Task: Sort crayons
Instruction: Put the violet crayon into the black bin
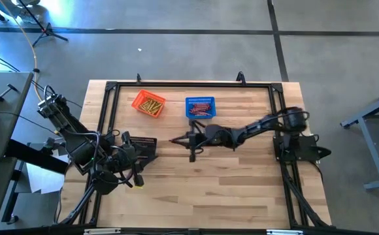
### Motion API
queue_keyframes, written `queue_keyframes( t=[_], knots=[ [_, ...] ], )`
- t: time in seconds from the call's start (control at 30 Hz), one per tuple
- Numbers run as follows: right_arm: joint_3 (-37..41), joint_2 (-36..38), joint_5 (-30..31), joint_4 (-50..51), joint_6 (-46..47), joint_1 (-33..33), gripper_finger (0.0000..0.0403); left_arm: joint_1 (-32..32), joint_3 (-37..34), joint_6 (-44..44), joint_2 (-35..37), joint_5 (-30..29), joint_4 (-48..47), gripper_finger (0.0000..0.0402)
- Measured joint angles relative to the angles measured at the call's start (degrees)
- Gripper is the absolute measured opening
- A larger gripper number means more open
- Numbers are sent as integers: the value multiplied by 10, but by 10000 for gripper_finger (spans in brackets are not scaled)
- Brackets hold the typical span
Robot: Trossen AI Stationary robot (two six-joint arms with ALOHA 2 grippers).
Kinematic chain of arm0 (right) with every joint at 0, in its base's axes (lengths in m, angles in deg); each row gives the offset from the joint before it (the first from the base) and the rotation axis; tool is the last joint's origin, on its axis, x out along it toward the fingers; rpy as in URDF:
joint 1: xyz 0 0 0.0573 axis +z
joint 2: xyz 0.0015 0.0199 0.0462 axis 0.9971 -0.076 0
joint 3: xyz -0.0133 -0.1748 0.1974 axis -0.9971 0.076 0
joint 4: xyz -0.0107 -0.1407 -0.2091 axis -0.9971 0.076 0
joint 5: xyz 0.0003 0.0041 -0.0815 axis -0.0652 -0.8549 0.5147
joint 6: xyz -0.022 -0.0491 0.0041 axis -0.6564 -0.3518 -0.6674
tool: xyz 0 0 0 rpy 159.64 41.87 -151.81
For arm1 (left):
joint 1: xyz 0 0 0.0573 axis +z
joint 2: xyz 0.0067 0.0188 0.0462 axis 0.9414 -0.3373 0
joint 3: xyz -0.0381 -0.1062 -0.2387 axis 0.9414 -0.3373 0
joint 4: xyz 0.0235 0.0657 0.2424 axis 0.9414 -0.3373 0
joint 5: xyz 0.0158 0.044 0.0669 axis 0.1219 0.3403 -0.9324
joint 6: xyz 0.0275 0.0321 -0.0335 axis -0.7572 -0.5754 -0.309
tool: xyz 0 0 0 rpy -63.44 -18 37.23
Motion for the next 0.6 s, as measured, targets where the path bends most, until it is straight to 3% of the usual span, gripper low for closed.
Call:
queue_keyframes(
  t=[0.17, 0.6],
  knots=[
    [-37, -83, -41, -119, 42, -20, 9, 0, 0, -2, 0, -9, 0, 117],
    [-302, -282, -65, -121, 99, -22, 9, 0, 0, -1, 0, -16, -3, 117]
  ],
)
